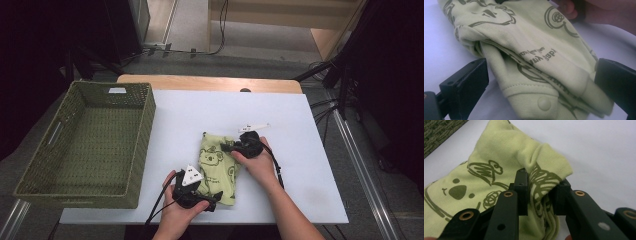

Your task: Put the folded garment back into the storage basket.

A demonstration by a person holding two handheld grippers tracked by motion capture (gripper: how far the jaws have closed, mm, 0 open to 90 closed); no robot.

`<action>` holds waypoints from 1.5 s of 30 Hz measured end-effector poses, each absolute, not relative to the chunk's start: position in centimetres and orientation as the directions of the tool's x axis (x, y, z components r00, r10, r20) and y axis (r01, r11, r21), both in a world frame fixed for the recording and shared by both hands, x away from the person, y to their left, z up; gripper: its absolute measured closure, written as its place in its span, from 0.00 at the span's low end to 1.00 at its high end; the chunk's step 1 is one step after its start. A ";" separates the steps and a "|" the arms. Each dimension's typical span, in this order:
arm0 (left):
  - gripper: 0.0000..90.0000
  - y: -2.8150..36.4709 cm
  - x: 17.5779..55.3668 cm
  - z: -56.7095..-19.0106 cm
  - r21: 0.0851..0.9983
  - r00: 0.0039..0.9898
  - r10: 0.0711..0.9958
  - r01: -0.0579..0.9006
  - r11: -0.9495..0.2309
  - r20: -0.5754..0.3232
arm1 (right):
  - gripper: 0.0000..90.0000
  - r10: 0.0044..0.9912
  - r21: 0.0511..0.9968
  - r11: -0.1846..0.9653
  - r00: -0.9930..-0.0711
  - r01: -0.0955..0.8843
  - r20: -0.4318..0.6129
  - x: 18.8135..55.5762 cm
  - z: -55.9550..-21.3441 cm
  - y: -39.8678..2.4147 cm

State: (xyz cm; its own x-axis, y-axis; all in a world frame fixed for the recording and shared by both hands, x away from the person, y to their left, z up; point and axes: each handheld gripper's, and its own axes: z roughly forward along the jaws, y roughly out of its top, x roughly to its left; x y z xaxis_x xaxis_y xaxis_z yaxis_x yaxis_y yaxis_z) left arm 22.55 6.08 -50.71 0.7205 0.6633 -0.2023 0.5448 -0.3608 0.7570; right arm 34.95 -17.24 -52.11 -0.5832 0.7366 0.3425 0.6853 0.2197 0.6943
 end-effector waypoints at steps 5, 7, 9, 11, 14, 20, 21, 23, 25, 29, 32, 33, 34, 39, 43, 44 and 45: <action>0.00 5.9 22.7 -50.8 0.740 0.709 0.674 0.564 -0.366 -0.206 | 0.76 0.767 0.695 0.168 -0.535 0.699 0.354 33.9 -52.1 -18.2; 0.00 5.8 22.9 -50.9 0.728 0.705 0.677 0.575 -0.374 -0.210 | 0.77 0.779 0.699 0.148 -0.518 0.700 0.354 33.4 -52.0 -18.7; 0.00 5.6 23.0 -51.1 0.710 0.702 0.679 0.589 -0.387 -0.213 | 0.77 0.782 0.706 0.141 -0.515 0.694 0.351 33.0 -52.0 -19.1; 0.01 5.4 23.1 -51.2 0.695 0.706 0.676 0.595 -0.403 -0.212 | 0.77 0.784 0.712 0.126 -0.509 0.691 0.355 32.7 -52.0 -19.4; 0.06 5.1 23.0 -51.2 0.694 0.714 0.674 0.583 -0.423 -0.189 | 0.77 0.780 0.718 0.115 -0.510 0.686 0.363 32.5 -52.1 -19.6; 0.24 4.4 22.2 -51.2 0.708 0.722 0.679 0.548 -0.445 -0.132 | 0.77 0.773 0.726 0.112 -0.518 0.679 0.366 32.4 -52.1 -19.6; 0.30 4.3 22.1 -51.1 0.709 0.725 0.675 0.546 -0.446 -0.134 | 0.77 0.771 0.729 0.109 -0.521 0.676 0.367 32.4 -52.1 -19.5; 0.36 4.3 22.0 -51.2 0.710 0.718 0.682 0.552 -0.437 -0.138 | 0.77 0.768 0.734 0.121 -0.531 0.669 0.357 32.3 -52.1 -19.5; 0.38 4.2 22.0 -51.2 0.712 0.709 0.693 0.554 -0.431 -0.132 | 0.77 0.768 0.736 0.122 -0.533 0.666 0.355 32.2 -52.0 -19.4; 0.53 4.1 21.8 -51.1 0.722 0.727 0.677 0.530 -0.445 -0.117 | 0.77 0.765 0.744 0.125 -0.541 0.656 0.349 32.1 -51.7 -19.4; 0.66 4.1 21.7 -51.1 0.731 0.749 0.655 0.504 -0.460 -0.105 | 0.77 0.762 0.752 0.143 -0.556 0.644 0.332 31.9 -51.5 -19.4; 0.69 4.1 21.7 -51.1 0.735 0.752 0.652 0.498 -0.461 -0.101 | 0.77 0.764 0.753 0.147 -0.557 0.642 0.326 31.8 -51.4 -19.3; 0.71 4.2 21.7 -51.1 0.738 0.755 0.648 0.492 -0.462 -0.098 | 0.77 0.764 0.754 0.145 -0.557 0.640 0.326 31.7 -51.3 -19.3; 0.75 4.6 21.5 -50.9 0.763 0.761 0.640 0.474 -0.439 -0.106 | 0.77 0.767 0.765 0.139 -0.557 0.629 0.319 31.6 -51.0 -19.5; 0.77 4.8 21.4 -50.6 0.786 0.768 0.635 0.445 -0.429 -0.088 | 0.77 0.771 0.774 0.128 -0.553 0.620 0.316 31.5 -50.6 -19.5; 0.77 5.0 21.4 -50.4 0.802 0.765 0.639 0.435 -0.411 -0.087 | 0.77 0.771 0.778 0.123 -0.553 0.616 0.316 31.5 -50.5 -19.5; 0.77 5.2 21.4 -50.2 0.810 0.764 0.639 0.426 -0.403 -0.084 | 0.77 0.770 0.781 0.121 -0.554 0.613 0.316 31.5 -50.3 -19.5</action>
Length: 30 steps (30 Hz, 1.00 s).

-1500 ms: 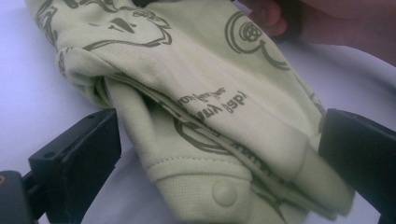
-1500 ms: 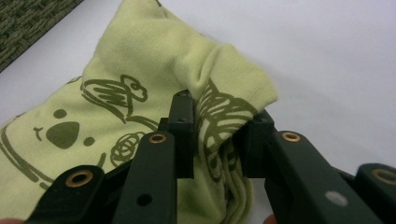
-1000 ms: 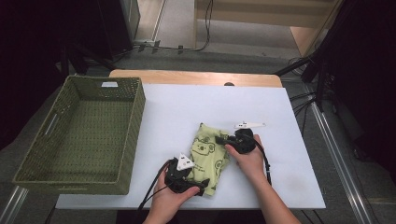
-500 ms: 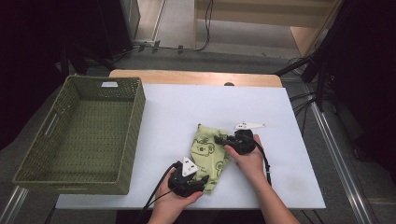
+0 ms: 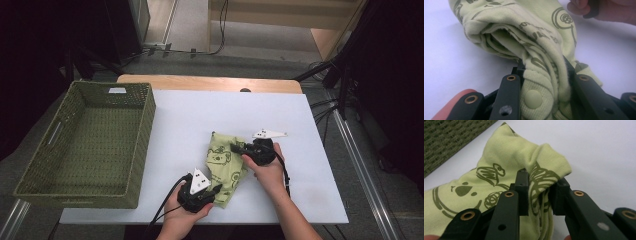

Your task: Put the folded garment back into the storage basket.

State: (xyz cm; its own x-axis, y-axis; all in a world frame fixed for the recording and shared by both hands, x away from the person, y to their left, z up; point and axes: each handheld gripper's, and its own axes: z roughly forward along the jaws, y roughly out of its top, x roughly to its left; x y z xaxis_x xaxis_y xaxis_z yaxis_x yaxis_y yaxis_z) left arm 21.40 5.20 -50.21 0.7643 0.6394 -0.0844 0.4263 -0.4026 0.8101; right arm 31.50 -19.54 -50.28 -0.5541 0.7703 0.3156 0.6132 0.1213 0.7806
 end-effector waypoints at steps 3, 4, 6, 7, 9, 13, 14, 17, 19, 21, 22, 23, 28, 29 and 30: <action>0.78 5.6 21.3 -49.7 0.829 0.762 0.643 0.408 -0.383 -0.078 | 0.77 0.768 0.787 0.116 -0.557 0.606 0.316 31.5 -49.9 -19.5; 0.78 5.9 21.3 -49.2 0.843 0.762 0.644 0.393 -0.366 -0.076 | 0.77 0.766 0.796 0.118 -0.565 0.594 0.308 31.6 -49.3 -19.4; 0.78 6.2 21.3 -48.8 0.855 0.761 0.645 0.379 -0.353 -0.070 | 0.77 0.764 0.804 0.117 -0.570 0.583 0.302 31.6 -48.8 -19.2; 0.78 6.4 21.3 -48.7 0.860 0.761 0.645 0.372 -0.350 -0.066 | 0.77 0.764 0.809 0.118 -0.573 0.575 0.296 31.6 -48.5 -19.1; 0.78 6.6 21.3 -48.4 0.866 0.760 0.647 0.363 -0.343 -0.062 | 0.77 0.764 0.817 0.124 -0.580 0.564 0.284 31.6 -48.0 -18.8; 0.77 7.0 21.8 -48.5 0.853 0.760 0.634 0.421 -0.310 -0.144 | 0.77 0.768 0.824 0.132 -0.582 0.551 0.267 31.7 -47.3 -18.4; 0.76 7.0 21.8 -48.7 0.847 0.750 0.641 0.441 -0.298 -0.165 | 0.78 0.770 0.822 0.138 -0.582 0.552 0.261 31.7 -47.3 -18.4; 0.72 6.4 22.0 -49.6 0.821 0.750 0.637 0.471 -0.322 -0.181 | 0.77 0.776 0.812 0.151 -0.576 0.564 0.256 31.9 -47.8 -18.5; 0.69 5.9 22.1 -50.1 0.801 0.748 0.635 0.494 -0.338 -0.193 | 0.77 0.782 0.805 0.150 -0.567 0.575 0.259 32.0 -48.4 -18.7; 0.63 5.4 22.2 -50.6 0.778 0.745 0.641 0.511 -0.367 -0.187 | 0.78 0.788 0.796 0.152 -0.557 0.586 0.260 32.0 -48.9 -19.0; 0.59 5.3 22.2 -50.7 0.771 0.741 0.647 0.516 -0.375 -0.181 | 0.77 0.791 0.794 0.153 -0.554 0.588 0.258 32.0 -49.2 -19.2; 0.55 5.2 22.2 -50.8 0.766 0.737 0.652 0.520 -0.378 -0.179 | 0.77 0.795 0.791 0.148 -0.547 0.594 0.262 31.9 -49.4 -19.4; 0.34 4.9 22.2 -50.9 0.746 0.696 0.704 0.543 -0.386 -0.142 | 0.77 0.813 0.784 0.127 -0.516 0.608 0.268 31.9 -50.1 -20.5; 0.30 4.9 22.1 -50.9 0.746 0.689 0.714 0.541 -0.387 -0.129 | 0.77 0.817 0.784 0.121 -0.510 0.609 0.270 31.9 -50.1 -20.7; 0.27 4.8 22.1 -50.9 0.746 0.681 0.723 0.540 -0.389 -0.116 | 0.77 0.820 0.783 0.118 -0.505 0.611 0.271 31.9 -50.2 -20.9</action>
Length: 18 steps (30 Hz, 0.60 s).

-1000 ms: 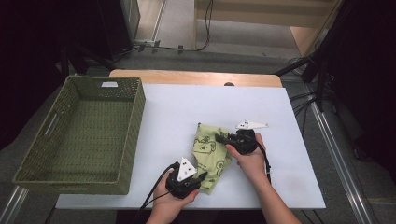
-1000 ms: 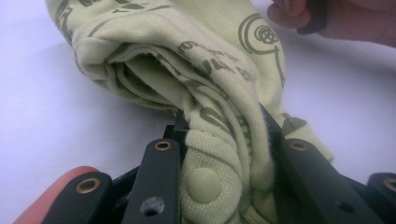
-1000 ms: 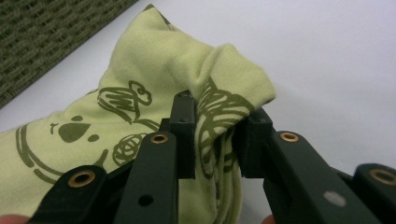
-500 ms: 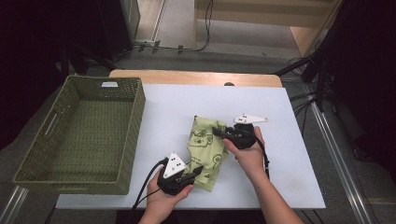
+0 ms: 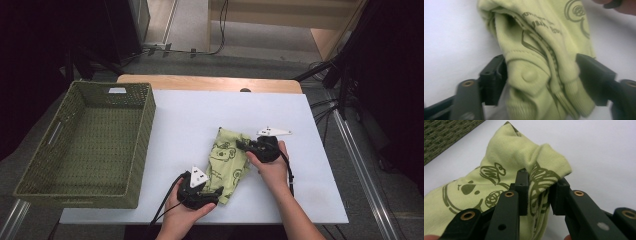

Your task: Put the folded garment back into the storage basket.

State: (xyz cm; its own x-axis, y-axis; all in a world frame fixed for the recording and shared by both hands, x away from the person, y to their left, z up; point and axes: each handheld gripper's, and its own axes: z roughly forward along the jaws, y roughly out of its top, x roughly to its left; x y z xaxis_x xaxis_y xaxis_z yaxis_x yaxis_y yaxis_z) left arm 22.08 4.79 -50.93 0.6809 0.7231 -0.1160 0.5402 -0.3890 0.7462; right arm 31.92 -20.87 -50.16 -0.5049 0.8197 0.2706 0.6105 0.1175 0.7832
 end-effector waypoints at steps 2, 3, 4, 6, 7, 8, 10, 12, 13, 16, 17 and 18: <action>0.22 4.7 22.1 -51.0 0.737 0.672 0.732 0.550 -0.393 -0.111 | 0.77 0.825 0.782 0.109 -0.495 0.614 0.273 31.9 -50.2 -21.2; 0.20 4.7 22.2 -51.1 0.731 0.670 0.733 0.558 -0.393 -0.116 | 0.77 0.827 0.783 0.107 -0.492 0.613 0.272 31.9 -50.2 -21.3; 0.20 4.6 22.2 -51.1 0.721 0.670 0.732 0.567 -0.398 -0.123 | 0.77 0.826 0.781 0.104 -0.491 0.615 0.277 31.9 -50.2 -21.4; 0.20 4.4 22.3 -51.2 0.712 0.677 0.726 0.571 -0.409 -0.125 | 0.77 0.825 0.782 0.107 -0.494 0.614 0.275 31.9 -50.2 -21.4; 0.21 4.3 22.2 -51.2 0.711 0.684 0.719 0.566 -0.417 -0.123 | 0.77 0.825 0.785 0.107 -0.495 0.611 0.272 31.9 -50.2 -21.4; 0.24 4.2 22.1 -51.2 0.711 0.693 0.711 0.560 -0.425 -0.121 | 0.77 0.824 0.786 0.105 -0.495 0.610 0.274 31.8 -50.2 -21.3; 0.34 4.1 21.9 -51.2 0.711 0.704 0.699 0.555 -0.431 -0.125 | 0.77 0.821 0.791 0.107 -0.503 0.602 0.272 31.8 -50.1 -21.3; 0.41 4.0 21.8 -51.2 0.712 0.702 0.700 0.557 -0.428 -0.128 | 0.77 0.816 0.795 0.104 -0.508 0.598 0.275 31.8 -50.0 -21.2; 0.41 4.0 21.7 -51.2 0.713 0.706 0.697 0.553 -0.431 -0.126 | 0.77 0.816 0.795 0.104 -0.508 0.598 0.275 31.8 -50.0 -21.2; 0.56 3.8 21.5 -51.1 0.714 0.721 0.679 0.546 -0.437 -0.136 | 0.77 0.808 0.799 0.110 -0.521 0.592 0.275 31.6 -49.9 -21.2; 0.59 3.8 21.5 -51.1 0.714 0.721 0.679 0.546 -0.437 -0.136 | 0.77 0.807 0.801 0.113 -0.525 0.588 0.272 31.6 -49.9 -21.2; 0.62 3.9 21.5 -51.1 0.716 0.731 0.666 0.543 -0.438 -0.148 | 0.77 0.807 0.801 0.117 -0.526 0.587 0.268 31.6 -49.8 -21.2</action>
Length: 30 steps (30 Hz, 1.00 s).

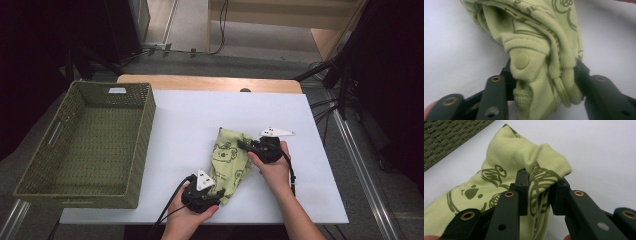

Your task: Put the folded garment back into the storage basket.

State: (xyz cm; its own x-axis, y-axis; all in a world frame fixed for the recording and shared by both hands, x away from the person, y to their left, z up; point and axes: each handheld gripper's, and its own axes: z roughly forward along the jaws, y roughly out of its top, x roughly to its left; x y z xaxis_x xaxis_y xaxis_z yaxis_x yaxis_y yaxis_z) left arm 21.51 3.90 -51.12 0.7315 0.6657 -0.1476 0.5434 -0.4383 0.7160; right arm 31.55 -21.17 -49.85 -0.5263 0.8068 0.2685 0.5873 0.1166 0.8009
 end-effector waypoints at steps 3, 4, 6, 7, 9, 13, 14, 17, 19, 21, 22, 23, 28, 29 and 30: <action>0.69 4.0 21.5 -51.1 0.724 0.740 0.655 0.535 -0.436 -0.153 | 0.78 0.807 0.802 0.119 -0.528 0.585 0.265 31.5 -49.7 -21.1; 0.70 4.1 21.5 -51.1 0.726 0.742 0.654 0.532 -0.436 -0.150 | 0.78 0.807 0.803 0.119 -0.528 0.584 0.265 31.4 -49.7 -21.1; 0.72 4.1 21.4 -51.1 0.737 0.746 0.651 0.517 -0.435 -0.140 | 0.78 0.806 0.805 0.120 -0.530 0.581 0.262 31.4 -49.6 -21.1; 0.73 4.2 21.3 -51.0 0.743 0.748 0.650 0.510 -0.434 -0.134 | 0.78 0.806 0.806 0.121 -0.531 0.579 0.261 31.4 -49.5 -21.1; 0.74 4.3 21.2 -50.9 0.758 0.752 0.648 0.493 -0.427 -0.124 | 0.78 0.807 0.810 0.120 -0.532 0.574 0.257 31.4 -49.3 -21.1; 0.74 4.7 21.2 -50.4 0.787 0.755 0.645 0.468 -0.401 -0.121 | 0.78 0.808 0.815 0.113 -0.529 0.569 0.258 31.4 -48.8 -21.1; 0.74 4.9 21.2 -50.3 0.795 0.753 0.647 0.466 -0.389 -0.124 | 0.78 0.809 0.816 0.111 -0.529 0.567 0.257 31.5 -48.7 -21.1; 0.74 5.3 21.3 -49.9 0.809 0.754 0.645 0.454 -0.373 -0.126 | 0.78 0.807 0.823 0.104 -0.531 0.559 0.259 31.6 -48.2 -21.1; 0.74 5.8 21.3 -49.3 0.825 0.756 0.645 0.434 -0.361 -0.116 | 0.78 0.805 0.825 0.102 -0.533 0.556 0.260 31.6 -47.8 -20.9; 0.74 6.0 21.3 -48.9 0.837 0.753 0.650 0.419 -0.352 -0.104 | 0.78 0.803 0.827 0.100 -0.536 0.553 0.261 31.7 -47.5 -20.8; 0.74 6.2 21.2 -48.7 0.841 0.753 0.650 0.415 -0.347 -0.103 | 0.78 0.804 0.830 0.101 -0.537 0.548 0.256 31.7 -47.3 -20.7; 0.74 6.3 21.2 -48.6 0.847 0.753 0.650 0.409 -0.339 -0.104 | 0.78 0.803 0.835 0.103 -0.541 0.541 0.252 31.8 -47.0 -20.6; 0.74 6.9 21.2 -47.7 0.869 0.749 0.658 0.376 -0.321 -0.080 | 0.78 0.798 0.846 0.108 -0.553 0.522 0.239 32.0 -45.8 -19.9; 0.74 7.1 21.2 -47.4 0.874 0.748 0.659 0.370 -0.316 -0.078 | 0.78 0.798 0.848 0.107 -0.554 0.519 0.238 32.1 -45.5 -19.7; 0.74 7.1 21.2 -47.4 0.874 0.748 0.659 0.370 -0.316 -0.078 | 0.78 0.797 0.849 0.110 -0.556 0.517 0.236 32.1 -45.3 -19.6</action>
State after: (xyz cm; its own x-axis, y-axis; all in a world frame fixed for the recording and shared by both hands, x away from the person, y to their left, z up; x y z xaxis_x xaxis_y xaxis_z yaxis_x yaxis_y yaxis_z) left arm 21.15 7.07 -47.45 0.7479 0.6592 -0.0783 0.3698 -0.3157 0.8738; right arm 32.15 -19.59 -45.29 -0.5564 0.7966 0.2363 0.5175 0.1097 0.8486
